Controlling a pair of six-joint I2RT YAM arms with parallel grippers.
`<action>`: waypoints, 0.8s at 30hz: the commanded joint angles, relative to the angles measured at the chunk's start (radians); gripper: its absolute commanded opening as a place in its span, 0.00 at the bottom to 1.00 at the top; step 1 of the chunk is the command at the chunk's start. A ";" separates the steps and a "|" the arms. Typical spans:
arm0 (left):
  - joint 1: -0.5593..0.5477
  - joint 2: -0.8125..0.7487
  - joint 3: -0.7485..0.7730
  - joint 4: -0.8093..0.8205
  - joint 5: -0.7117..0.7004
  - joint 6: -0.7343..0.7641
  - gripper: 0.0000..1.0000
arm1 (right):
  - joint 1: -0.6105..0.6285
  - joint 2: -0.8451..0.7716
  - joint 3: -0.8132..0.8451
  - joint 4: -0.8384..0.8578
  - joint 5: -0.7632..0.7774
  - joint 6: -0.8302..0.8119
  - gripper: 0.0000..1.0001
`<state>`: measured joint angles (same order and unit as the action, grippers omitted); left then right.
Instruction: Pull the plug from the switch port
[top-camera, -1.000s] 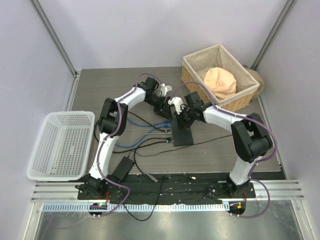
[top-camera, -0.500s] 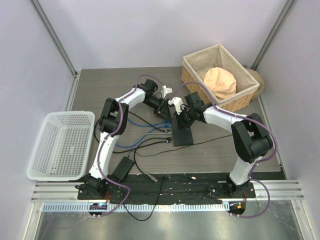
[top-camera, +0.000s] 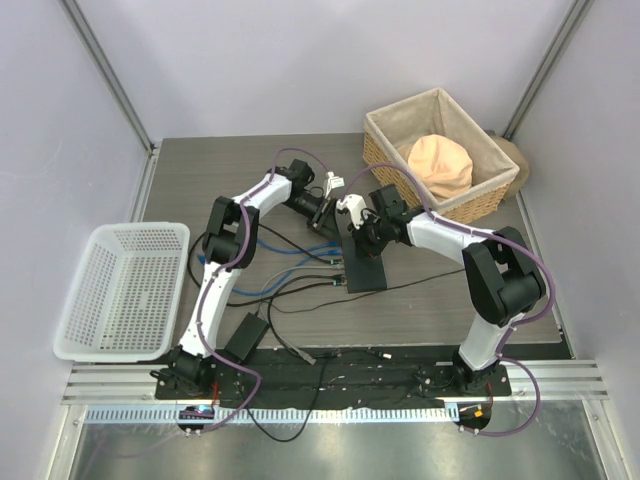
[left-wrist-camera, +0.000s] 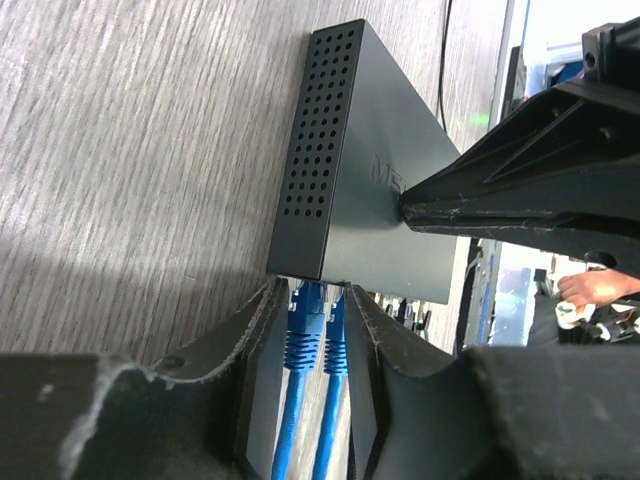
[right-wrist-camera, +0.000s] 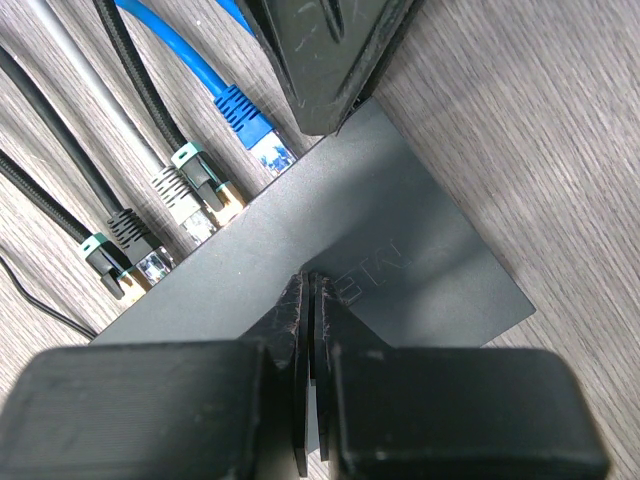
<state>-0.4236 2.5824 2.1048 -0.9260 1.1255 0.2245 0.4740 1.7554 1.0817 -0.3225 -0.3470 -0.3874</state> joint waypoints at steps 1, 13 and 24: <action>-0.017 0.078 -0.040 -0.172 -0.171 0.087 0.31 | -0.003 0.070 -0.045 -0.056 0.097 -0.030 0.02; -0.018 0.073 -0.046 -0.117 -0.217 -0.070 0.00 | -0.006 0.082 -0.034 -0.055 0.094 -0.027 0.01; -0.024 0.131 0.107 -0.353 -0.256 0.110 0.00 | -0.005 0.085 -0.034 -0.049 0.100 -0.030 0.01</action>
<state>-0.4274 2.6305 2.2230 -1.0775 1.0653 0.2485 0.4740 1.7592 1.0855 -0.3229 -0.3489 -0.3874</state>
